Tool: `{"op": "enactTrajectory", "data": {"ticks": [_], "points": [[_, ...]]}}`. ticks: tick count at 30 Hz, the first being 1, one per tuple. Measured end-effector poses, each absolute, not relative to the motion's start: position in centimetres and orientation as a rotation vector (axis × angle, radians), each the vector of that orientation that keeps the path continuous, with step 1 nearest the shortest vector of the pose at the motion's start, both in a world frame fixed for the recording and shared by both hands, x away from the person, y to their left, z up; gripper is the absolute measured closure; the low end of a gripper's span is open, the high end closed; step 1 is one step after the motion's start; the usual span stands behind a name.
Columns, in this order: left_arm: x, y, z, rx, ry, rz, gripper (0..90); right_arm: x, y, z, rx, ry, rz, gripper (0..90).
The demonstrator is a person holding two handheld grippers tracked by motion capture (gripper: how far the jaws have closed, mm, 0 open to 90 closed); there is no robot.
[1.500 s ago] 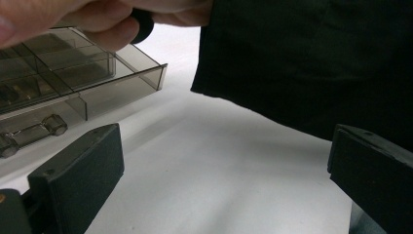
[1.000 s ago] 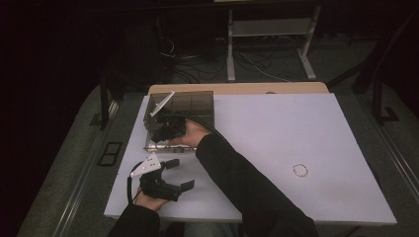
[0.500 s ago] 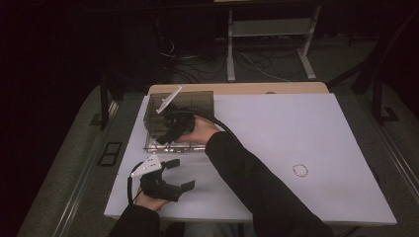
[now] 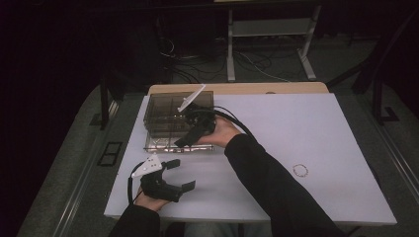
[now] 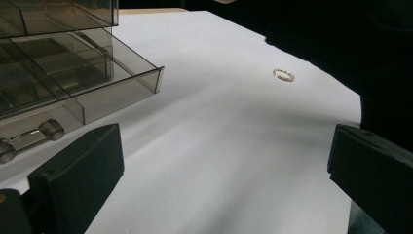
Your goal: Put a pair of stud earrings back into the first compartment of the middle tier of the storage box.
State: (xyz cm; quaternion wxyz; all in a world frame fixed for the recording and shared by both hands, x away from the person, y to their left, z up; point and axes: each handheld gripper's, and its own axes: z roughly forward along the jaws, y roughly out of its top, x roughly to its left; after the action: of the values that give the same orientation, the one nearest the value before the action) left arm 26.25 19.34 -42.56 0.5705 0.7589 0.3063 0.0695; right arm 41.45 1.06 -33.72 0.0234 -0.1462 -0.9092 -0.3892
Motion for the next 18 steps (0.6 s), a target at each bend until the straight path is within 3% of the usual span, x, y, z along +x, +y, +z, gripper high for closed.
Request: {"op": "enactTrajectory", "data": {"ticks": [18], "points": [[26.2,19.5,-42.5,1.788,0.718,0.175,0.0,40.0,-7.1,-34.0,-0.62,-2.808,-1.259,0.1]]}}
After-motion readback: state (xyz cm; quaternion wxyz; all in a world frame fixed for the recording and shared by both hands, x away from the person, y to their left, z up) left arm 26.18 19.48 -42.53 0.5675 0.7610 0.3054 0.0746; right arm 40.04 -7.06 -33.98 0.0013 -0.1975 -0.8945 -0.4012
